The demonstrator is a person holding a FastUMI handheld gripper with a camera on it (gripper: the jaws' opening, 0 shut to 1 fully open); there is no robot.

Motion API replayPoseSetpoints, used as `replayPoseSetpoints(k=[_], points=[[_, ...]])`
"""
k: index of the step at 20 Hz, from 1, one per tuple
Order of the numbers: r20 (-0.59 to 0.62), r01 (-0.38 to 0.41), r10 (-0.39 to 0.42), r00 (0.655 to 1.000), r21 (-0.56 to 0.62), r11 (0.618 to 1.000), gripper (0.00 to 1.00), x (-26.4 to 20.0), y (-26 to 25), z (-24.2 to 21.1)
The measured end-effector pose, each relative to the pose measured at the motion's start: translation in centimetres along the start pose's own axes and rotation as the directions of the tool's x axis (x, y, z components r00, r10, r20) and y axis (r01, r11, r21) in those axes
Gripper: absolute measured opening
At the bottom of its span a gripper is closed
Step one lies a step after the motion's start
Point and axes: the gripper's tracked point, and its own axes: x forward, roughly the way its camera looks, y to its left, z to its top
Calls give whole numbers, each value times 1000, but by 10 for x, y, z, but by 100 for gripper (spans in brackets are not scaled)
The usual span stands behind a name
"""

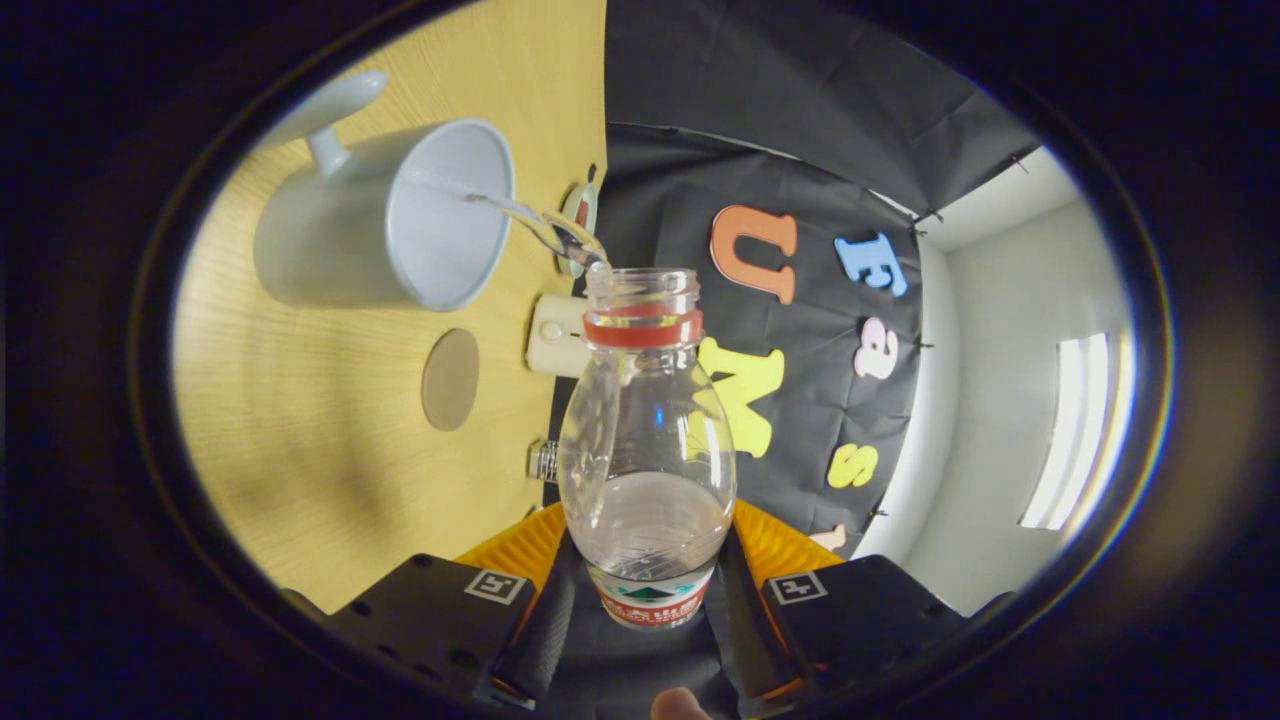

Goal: Take the bottle from table, then pour the juice into the cup, finally place the bottle on the coaster

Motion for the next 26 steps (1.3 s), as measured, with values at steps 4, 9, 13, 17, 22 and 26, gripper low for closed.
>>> replayPoseSetpoints(k=[4, 9, 13, 17, 22, 26], points=[[-4, 3, -3, 1000, -12, 1000, 73, 1, -3, -3], [2, 10, -9, 1000, -34, 999, 73, 3, -9, -2], [5, 10, -10, 1000, -49, 999, 73, 4, -12, -3], [18, 18, -17, 1000, -62, 998, 73, 7, -20, 2], [24, 22, -20, 1000, -79, 997, 73, 10, -26, 5], [24, 24, -22, 999, -96, 995, 73, 14, -29, 3]])
